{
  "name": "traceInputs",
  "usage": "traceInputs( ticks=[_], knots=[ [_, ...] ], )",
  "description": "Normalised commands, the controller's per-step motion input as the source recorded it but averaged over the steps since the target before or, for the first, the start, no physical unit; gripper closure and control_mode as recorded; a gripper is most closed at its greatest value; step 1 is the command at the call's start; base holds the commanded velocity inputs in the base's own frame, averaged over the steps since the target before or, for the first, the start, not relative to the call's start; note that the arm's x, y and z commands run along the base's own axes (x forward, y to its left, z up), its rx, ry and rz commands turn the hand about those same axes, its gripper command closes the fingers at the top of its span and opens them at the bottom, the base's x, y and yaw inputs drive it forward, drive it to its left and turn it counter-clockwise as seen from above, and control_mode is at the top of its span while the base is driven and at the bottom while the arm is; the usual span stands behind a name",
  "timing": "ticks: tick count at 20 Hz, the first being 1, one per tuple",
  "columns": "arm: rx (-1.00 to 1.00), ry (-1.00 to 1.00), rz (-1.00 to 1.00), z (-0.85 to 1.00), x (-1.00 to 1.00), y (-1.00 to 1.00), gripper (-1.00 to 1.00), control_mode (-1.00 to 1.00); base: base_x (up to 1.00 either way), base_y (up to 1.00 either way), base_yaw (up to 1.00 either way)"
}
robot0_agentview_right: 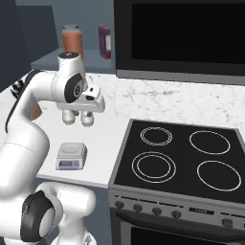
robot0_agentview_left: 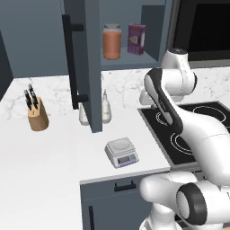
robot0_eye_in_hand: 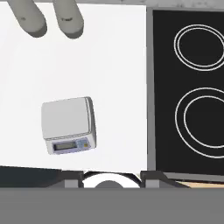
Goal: Pick the honey bottle and place it on the digital scale for weighing, and close the cabinet.
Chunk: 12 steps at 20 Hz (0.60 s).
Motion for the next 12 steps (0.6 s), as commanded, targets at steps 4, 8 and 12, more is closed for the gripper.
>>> traceInputs(
  ticks=[4, 8, 12],
  knots=[
    [0.00, -0.09, 0.07, 0.02, -0.43, 0.11, -1.00, -1.00, 0.00, 0.00, 0.00],
    [0.00, -0.26, 0.05, 0.05, -0.70, 0.26, -1.00, -1.00, 0.00, 0.00, 0.00],
    [0.00, -0.33, 0.08, 0.24, -0.47, 0.18, -1.00, -1.00, 0.00, 0.00, 0.00]
  ],
)
